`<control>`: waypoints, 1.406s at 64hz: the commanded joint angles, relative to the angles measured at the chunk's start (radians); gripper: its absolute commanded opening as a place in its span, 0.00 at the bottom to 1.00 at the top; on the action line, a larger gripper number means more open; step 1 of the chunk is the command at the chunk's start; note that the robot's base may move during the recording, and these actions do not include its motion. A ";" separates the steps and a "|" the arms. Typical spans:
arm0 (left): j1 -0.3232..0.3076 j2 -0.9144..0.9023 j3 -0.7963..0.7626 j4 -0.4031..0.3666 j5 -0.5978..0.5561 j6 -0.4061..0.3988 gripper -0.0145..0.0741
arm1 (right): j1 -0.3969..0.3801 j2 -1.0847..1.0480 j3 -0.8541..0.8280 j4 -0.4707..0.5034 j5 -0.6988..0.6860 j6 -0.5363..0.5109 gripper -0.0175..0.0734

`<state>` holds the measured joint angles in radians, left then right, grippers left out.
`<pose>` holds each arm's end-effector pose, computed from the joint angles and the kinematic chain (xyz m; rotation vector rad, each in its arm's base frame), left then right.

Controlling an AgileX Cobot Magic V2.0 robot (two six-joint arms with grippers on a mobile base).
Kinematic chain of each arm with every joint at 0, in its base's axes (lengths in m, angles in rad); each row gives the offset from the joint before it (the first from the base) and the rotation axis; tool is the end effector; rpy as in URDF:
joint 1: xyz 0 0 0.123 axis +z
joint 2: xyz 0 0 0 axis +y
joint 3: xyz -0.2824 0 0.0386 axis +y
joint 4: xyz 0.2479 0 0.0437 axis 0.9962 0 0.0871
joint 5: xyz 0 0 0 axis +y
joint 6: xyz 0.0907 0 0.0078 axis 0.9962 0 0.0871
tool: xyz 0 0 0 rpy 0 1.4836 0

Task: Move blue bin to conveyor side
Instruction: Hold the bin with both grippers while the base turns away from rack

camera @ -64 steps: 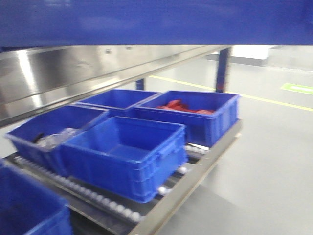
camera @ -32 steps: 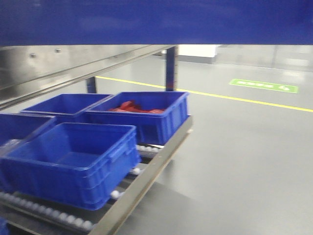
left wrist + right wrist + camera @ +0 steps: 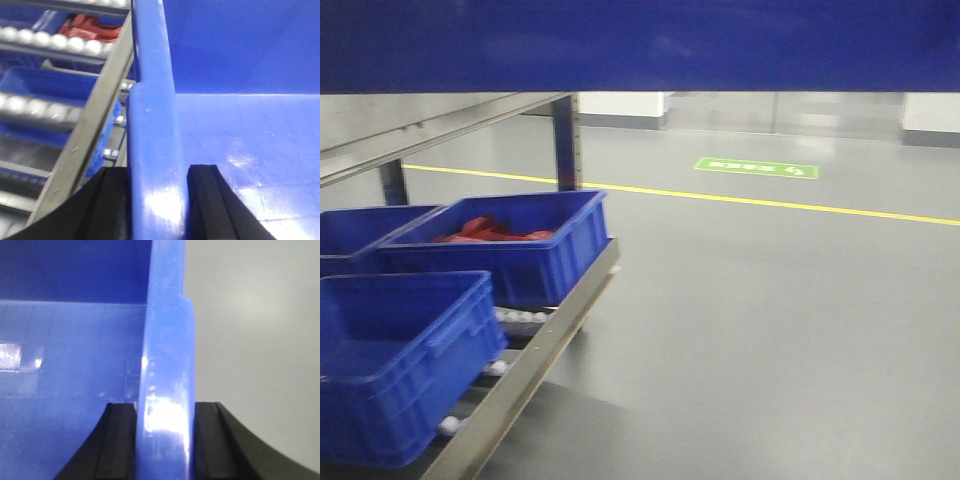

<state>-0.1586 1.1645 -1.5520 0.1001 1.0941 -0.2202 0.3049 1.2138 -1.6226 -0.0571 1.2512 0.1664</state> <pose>0.2094 -0.0253 0.4792 -0.0672 2.1858 -0.0911 0.2053 0.0594 0.4774 -0.1548 2.3248 0.1648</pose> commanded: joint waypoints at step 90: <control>-0.004 -0.020 -0.018 -0.005 -0.121 0.010 0.14 | -0.006 -0.022 -0.012 -0.016 -0.093 -0.007 0.10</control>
<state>-0.1586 1.1645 -1.5520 0.0999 1.0916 -0.2202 0.3049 1.2131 -1.6226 -0.0571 1.2512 0.1664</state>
